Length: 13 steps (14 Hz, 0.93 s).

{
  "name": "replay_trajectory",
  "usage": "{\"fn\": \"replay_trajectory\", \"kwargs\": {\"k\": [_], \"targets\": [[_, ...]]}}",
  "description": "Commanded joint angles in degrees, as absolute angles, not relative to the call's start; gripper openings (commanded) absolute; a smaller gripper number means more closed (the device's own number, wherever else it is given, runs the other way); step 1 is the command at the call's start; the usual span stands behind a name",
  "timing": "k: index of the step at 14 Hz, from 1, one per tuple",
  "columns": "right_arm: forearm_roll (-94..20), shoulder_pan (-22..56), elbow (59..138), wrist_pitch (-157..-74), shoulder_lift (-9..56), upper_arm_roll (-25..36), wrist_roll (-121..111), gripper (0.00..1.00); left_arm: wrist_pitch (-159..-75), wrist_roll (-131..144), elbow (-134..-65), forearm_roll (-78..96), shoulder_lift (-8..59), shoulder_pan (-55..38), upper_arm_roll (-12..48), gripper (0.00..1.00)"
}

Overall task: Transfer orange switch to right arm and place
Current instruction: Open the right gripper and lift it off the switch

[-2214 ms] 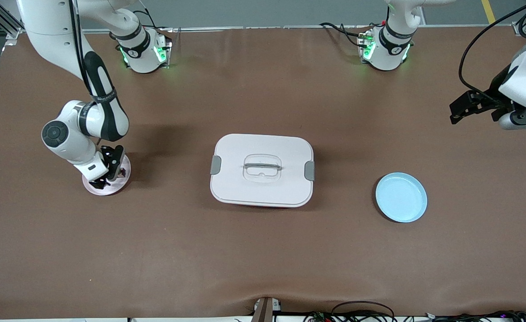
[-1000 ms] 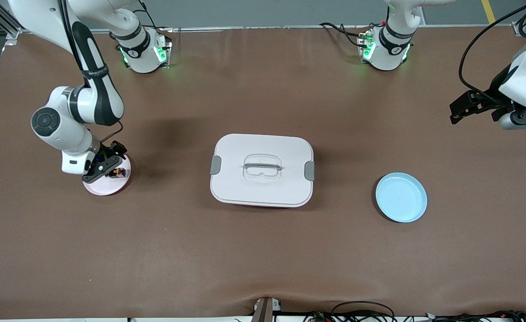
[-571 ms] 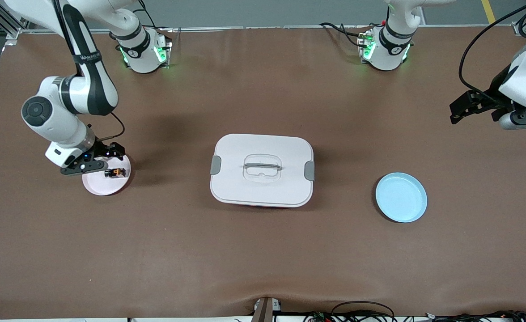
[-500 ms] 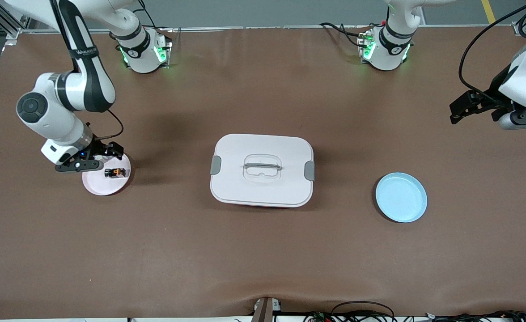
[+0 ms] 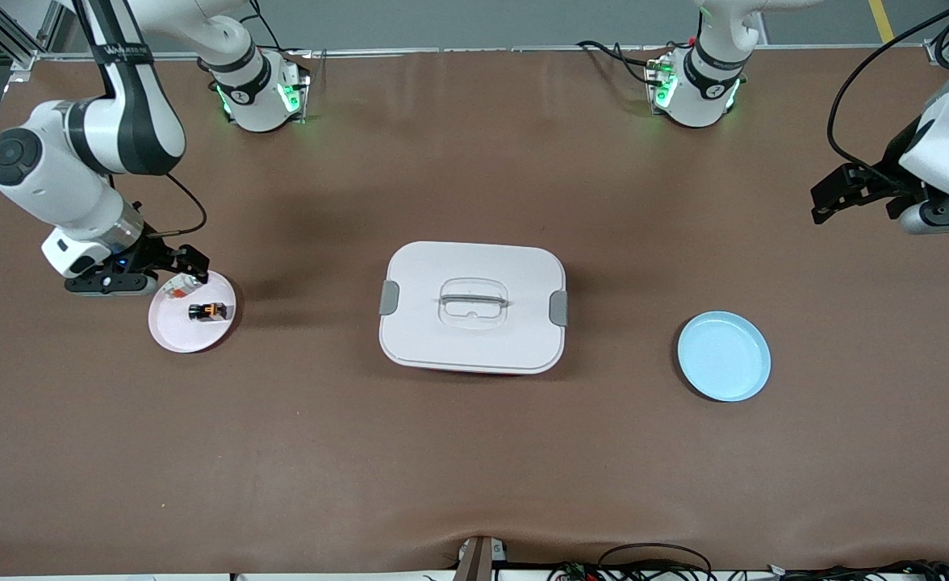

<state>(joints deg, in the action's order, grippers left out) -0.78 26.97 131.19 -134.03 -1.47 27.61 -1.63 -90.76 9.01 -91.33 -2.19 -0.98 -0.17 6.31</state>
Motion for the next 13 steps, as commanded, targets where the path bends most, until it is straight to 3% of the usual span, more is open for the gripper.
{"fn": "replay_trajectory", "kwargs": {"k": [1, 13], "targets": [[0.5, 27.2, 123.5, -124.4, -2.2, 27.6, -0.4, 1.0, -90.9, 8.0, -91.2, -2.0, -1.1, -0.2, 6.3, 1.0], [0.5, 28.7, 99.7, -99.3, -2.5, 27.5, 0.1, 1.0, -90.9, 8.0, -91.3, -2.0, -1.1, -0.3, 6.4, 1.0]]}}
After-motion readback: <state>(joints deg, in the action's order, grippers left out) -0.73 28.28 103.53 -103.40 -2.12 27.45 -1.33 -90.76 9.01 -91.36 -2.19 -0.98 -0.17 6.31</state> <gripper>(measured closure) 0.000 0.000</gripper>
